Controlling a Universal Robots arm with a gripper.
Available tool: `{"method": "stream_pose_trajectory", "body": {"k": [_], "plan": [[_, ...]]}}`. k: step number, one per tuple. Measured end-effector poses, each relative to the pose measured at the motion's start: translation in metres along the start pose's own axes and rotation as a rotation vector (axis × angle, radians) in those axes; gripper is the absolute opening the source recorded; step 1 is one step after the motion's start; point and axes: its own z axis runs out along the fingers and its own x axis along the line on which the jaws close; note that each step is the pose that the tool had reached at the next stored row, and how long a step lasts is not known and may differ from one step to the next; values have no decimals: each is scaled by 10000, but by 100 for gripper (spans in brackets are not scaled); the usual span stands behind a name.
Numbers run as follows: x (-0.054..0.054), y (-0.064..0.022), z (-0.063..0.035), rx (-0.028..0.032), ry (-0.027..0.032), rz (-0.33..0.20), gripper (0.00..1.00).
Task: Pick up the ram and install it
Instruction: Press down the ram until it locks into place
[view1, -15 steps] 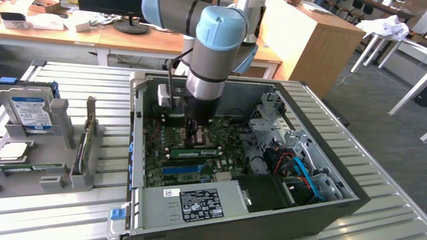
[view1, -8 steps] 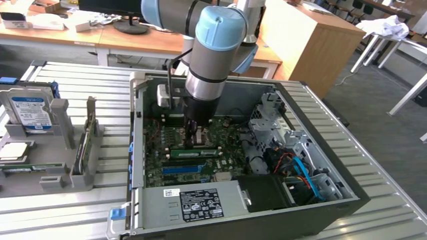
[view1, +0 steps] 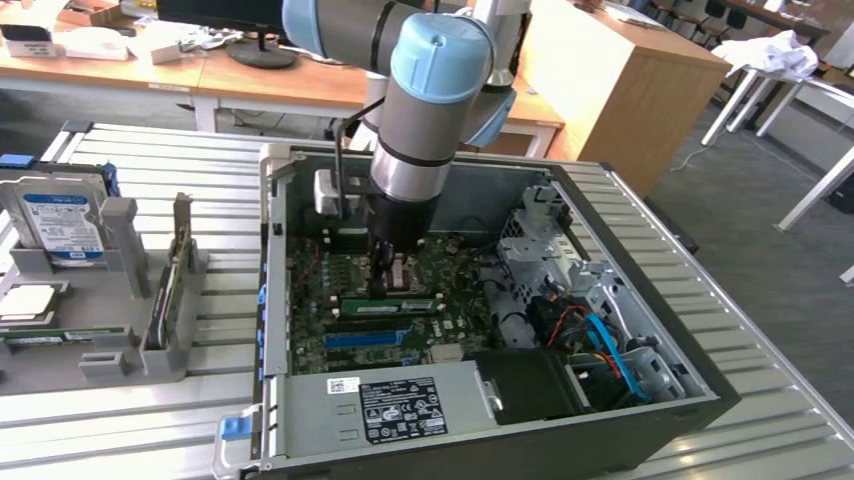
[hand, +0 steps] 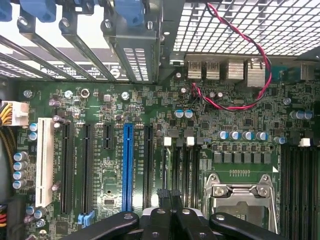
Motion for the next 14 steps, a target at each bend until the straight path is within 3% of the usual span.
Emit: {"method": "stream_pose_trajectory", "body": {"k": [14], "plan": [[0,-2,46,4,-4,-1,11]]}}
